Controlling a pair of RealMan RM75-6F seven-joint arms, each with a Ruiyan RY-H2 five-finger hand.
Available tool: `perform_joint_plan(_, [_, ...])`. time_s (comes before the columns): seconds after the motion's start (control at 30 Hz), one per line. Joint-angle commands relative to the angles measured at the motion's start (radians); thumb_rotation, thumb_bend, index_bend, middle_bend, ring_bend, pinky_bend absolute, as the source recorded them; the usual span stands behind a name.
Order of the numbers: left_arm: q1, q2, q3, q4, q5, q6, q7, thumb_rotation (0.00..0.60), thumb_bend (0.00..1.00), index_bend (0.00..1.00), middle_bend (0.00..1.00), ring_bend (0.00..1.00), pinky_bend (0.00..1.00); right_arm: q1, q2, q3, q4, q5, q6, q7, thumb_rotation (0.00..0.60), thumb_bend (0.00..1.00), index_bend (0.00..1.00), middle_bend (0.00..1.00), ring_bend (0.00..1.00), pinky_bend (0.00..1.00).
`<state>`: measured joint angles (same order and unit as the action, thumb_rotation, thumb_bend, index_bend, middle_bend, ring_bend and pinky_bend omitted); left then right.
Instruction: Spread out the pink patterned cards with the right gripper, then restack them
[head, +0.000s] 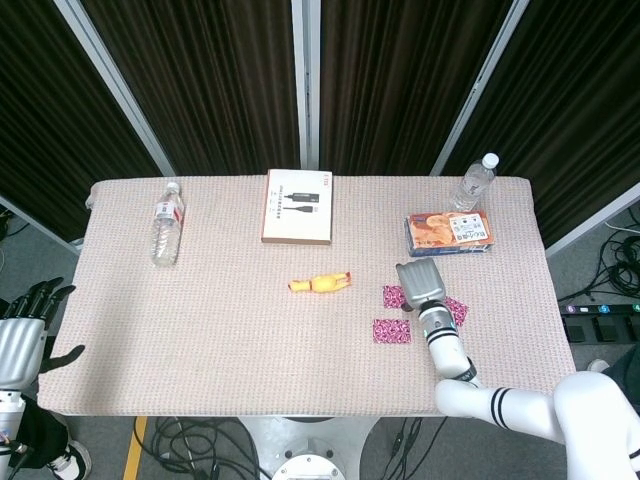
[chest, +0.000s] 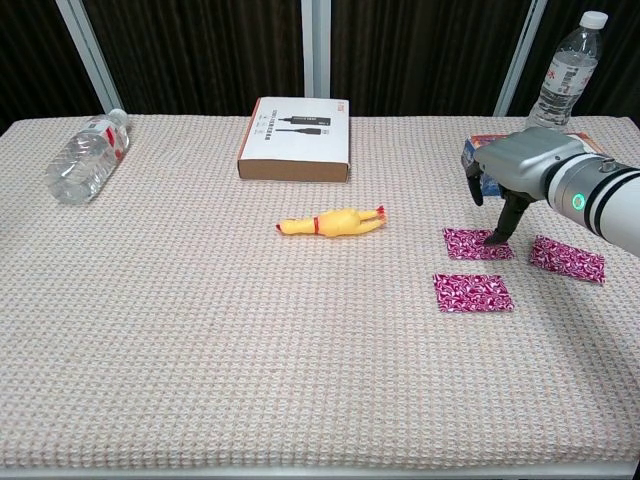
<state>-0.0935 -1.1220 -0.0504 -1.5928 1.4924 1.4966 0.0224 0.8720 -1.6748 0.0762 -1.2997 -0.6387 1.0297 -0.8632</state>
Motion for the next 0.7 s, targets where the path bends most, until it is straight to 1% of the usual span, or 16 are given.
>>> perform_joint_plan(0.03, [0.0, 0.001, 0.0, 0.0, 0.001, 0.001, -0.002, 0.6, 0.0, 0.23, 0.22, 0.13, 0.24, -0.004, -0.009, 0.009, 0.009, 0.023, -0.004, -0.009, 0.481, 0.0, 0.42, 1.0, 0.89, 0.92])
perform_joint_plan(0.17, [0.0, 0.001, 0.0, 0.0, 0.001, 0.0, -0.003, 0.6, 0.0, 0.23, 0.22, 0.13, 0.24, -0.006, -0.014, 0.017, 0.022, 0.055, -0.021, -0.024, 0.488, 0.0, 0.42, 1.0, 0.89, 0.93])
perform_joint_plan(0.3, [0.001, 0.001, -0.001, 0.001, -0.001, 0.0, -0.004, 0.6, 0.0, 0.23, 0.22, 0.13, 0.24, -0.006, -0.022, 0.019, 0.044, 0.073, -0.04, -0.035, 0.478, 0.0, 0.42, 1.0, 0.89, 0.92])
perform_joint_plan(0.47, [0.001, 0.001, -0.001, 0.001, -0.002, 0.0, -0.005, 0.6, 0.0, 0.23, 0.22, 0.13, 0.24, -0.008, -0.033, 0.024, 0.066, 0.068, -0.051, -0.031, 0.484, 0.0, 0.42, 1.0, 0.89, 0.92])
perform_joint_plan(0.53, [0.001, 0.001, -0.001, 0.001, 0.0, 0.001, -0.003, 0.6, 0.0, 0.23, 0.22, 0.13, 0.24, -0.007, -0.031, 0.027, 0.068, 0.069, -0.058, -0.032, 0.476, 0.0, 0.42, 1.0, 0.89, 0.92])
perform_joint_plan(0.63, [0.001, 0.001, -0.001, 0.0, 0.001, 0.001, -0.001, 0.6, 0.0, 0.23, 0.22, 0.13, 0.24, -0.008, -0.037, 0.029, 0.073, 0.072, -0.063, -0.032, 0.49, 0.0, 0.41, 1.0, 0.89, 0.92])
perform_joint_plan(0.7, [0.001, 0.001, 0.0, -0.001, 0.001, 0.002, 0.0, 0.6, 0.0, 0.23, 0.22, 0.13, 0.24, -0.007, -0.04, 0.03, 0.078, 0.074, -0.069, -0.034, 0.482, 0.0, 0.41, 1.0, 0.89, 0.92])
